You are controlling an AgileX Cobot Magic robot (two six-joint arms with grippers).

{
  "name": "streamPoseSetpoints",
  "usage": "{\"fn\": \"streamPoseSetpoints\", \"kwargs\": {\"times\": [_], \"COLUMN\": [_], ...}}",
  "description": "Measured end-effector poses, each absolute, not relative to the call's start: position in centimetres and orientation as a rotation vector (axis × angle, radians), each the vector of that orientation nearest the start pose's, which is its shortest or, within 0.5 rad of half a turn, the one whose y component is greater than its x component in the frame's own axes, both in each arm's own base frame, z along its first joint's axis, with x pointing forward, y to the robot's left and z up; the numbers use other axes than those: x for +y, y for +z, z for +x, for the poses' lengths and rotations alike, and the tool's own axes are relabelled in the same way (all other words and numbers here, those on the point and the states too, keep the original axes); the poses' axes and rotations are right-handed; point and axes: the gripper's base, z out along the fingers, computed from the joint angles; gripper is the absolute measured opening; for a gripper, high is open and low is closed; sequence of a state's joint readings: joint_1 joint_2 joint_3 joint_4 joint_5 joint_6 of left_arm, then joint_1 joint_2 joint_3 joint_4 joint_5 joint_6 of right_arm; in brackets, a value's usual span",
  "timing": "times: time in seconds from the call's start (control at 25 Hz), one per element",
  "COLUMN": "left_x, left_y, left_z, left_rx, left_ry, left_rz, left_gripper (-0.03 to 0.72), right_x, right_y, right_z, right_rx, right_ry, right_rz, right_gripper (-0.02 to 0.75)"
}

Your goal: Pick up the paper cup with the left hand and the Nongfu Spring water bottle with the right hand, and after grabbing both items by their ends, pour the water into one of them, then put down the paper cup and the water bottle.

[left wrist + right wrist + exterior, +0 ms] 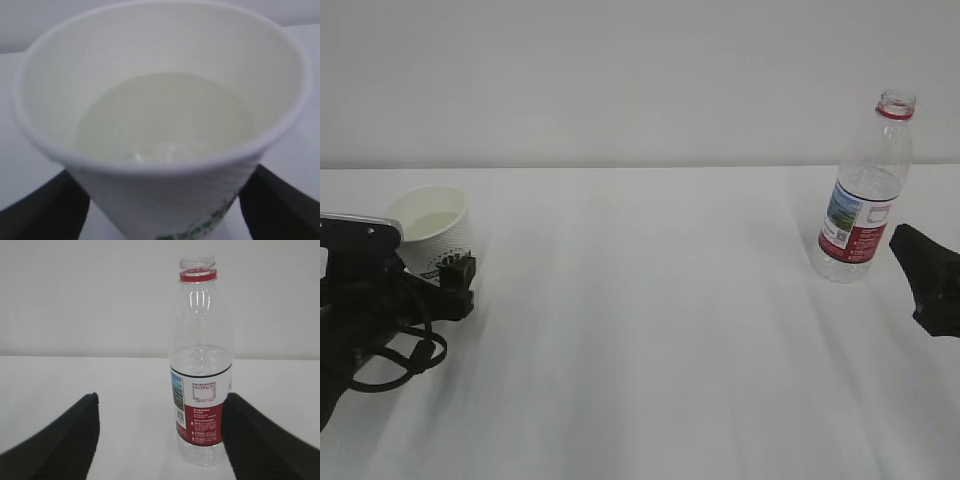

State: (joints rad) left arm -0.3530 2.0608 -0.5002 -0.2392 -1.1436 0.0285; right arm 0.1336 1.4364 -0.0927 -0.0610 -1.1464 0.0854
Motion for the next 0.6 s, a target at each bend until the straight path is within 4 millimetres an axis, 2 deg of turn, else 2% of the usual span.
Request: {"fn": "streamPoseSetpoints", "kwargs": {"times": [0.6], "left_x": [-7.5], "left_y": [9.8], "left_z": [25.8], "left_rx": [1.889], "left_ry": [-0.087], "left_rz": [0.128], "left_gripper": [0.685], "right_x": [3.0], "right_y": [16.6], "right_z": [18.7], "right_rx": [1.682], "right_ry": [0.192], "right_rz": [-0.104], "right_gripper": [0.569]}}
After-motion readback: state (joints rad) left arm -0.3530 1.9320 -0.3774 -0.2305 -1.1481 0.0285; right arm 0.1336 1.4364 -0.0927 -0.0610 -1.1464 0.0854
